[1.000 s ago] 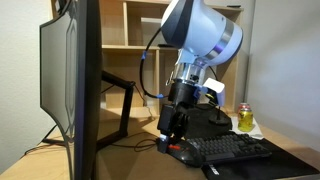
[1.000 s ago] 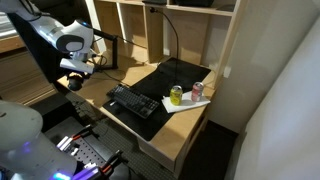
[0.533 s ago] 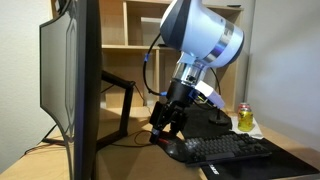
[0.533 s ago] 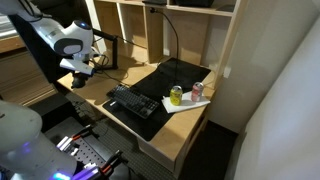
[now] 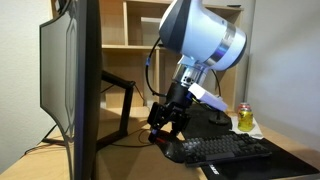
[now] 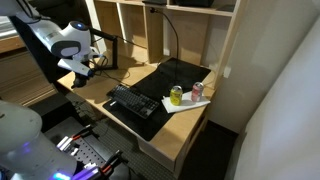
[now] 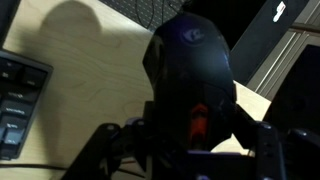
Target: Move the mouse to the left
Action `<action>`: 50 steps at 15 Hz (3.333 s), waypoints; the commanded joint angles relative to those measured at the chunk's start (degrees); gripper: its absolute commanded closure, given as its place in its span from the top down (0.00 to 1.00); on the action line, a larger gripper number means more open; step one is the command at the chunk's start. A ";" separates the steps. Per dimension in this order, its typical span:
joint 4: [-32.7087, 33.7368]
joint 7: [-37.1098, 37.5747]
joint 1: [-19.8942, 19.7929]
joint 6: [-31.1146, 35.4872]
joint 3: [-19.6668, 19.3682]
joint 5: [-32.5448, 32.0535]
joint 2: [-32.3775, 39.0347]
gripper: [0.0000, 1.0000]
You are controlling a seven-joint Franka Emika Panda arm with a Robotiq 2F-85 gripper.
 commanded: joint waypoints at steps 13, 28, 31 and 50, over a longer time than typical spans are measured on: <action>-3.23 19.90 0.65 14.93 3.00 13.10 0.92 0.50; -13.89 53.35 -1.56 15.55 3.09 -8.45 -7.72 0.50; -5.14 57.18 -5.09 20.63 1.89 -17.97 4.60 0.50; 16.30 57.47 -3.21 17.41 -4.01 -24.39 27.00 0.50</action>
